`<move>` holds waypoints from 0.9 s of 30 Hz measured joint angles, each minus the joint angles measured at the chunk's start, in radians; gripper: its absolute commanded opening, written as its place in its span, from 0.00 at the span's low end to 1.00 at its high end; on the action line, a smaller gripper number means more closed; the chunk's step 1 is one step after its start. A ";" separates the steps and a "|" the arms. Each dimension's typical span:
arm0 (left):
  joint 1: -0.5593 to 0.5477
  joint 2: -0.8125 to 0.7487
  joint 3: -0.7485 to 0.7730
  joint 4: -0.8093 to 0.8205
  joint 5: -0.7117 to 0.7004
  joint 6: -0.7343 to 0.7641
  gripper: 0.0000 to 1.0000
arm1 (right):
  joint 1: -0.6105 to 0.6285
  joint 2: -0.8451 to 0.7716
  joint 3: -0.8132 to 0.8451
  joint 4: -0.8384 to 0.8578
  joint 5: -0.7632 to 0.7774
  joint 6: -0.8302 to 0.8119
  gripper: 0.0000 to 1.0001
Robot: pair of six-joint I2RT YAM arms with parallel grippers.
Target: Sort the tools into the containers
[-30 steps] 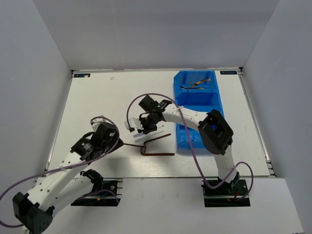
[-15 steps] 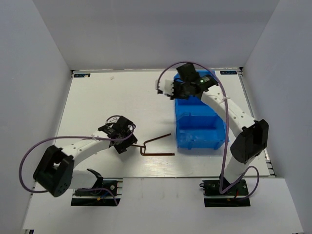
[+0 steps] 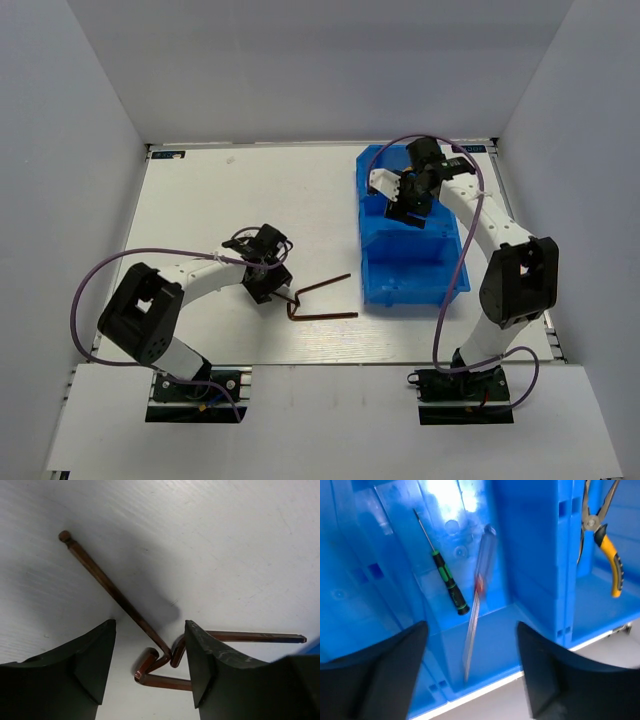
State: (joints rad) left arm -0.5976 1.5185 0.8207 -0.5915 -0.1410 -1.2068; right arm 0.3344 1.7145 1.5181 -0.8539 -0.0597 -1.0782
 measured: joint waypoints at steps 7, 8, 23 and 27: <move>-0.003 0.000 -0.001 -0.058 -0.006 -0.016 0.49 | -0.021 0.003 0.005 0.002 -0.090 0.023 0.66; -0.005 0.001 -0.001 -0.066 -0.008 -0.017 0.45 | -0.022 -0.002 0.007 -0.002 -0.113 0.037 0.64; -0.020 0.160 0.145 -0.232 -0.024 0.027 0.23 | -0.026 -0.356 -0.186 -0.010 -0.473 0.212 0.63; -0.020 0.148 0.124 -0.216 -0.026 0.031 0.11 | -0.026 -0.375 -0.241 -0.007 -0.497 0.219 0.63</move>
State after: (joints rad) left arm -0.6178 1.6669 0.9451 -0.8070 -0.1665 -1.1763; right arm 0.3088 1.3396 1.2774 -0.8608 -0.5568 -0.8589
